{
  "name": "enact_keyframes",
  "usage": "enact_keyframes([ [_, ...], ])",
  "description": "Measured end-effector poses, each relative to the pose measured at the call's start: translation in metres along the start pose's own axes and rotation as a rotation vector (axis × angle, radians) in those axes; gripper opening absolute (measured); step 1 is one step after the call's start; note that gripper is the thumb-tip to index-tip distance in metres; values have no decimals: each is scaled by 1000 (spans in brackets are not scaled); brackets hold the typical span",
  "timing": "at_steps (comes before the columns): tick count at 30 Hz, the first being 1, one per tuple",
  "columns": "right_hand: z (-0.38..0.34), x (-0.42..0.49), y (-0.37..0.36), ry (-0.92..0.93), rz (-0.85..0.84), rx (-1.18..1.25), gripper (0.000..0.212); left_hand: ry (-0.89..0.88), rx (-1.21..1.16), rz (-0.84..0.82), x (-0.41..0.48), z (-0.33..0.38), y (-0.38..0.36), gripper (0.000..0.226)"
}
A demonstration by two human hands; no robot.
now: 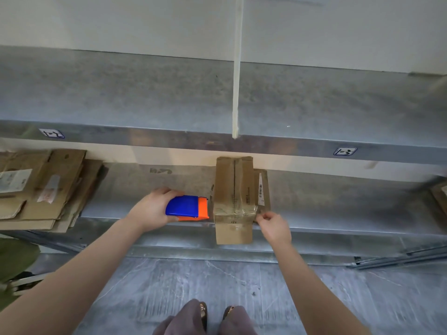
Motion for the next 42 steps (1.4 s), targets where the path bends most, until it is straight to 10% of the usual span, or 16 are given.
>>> enact_keyframes([
  [6, 4, 0, 3, -31, 58, 146, 37, -56, 66, 13, 10, 11, 0, 65],
  [14, -39, -39, -4, 523, 30, 49, 38, -71, 85, 23, 11, 12, 1, 64],
  [42, -28, -21, -20, 333, 150, 175, 31, -27, -11, -4, -27, -51, 13, 71],
])
Point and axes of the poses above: each hand's wrist, its own x-axis towards the middle knuckle, its own y-axis out of the back of the hand, z = x × y, the point moved 8 cm from there along x, towards the middle knuckle, and after that the axes turned 10 degrees about x, right-handed, at the moved point
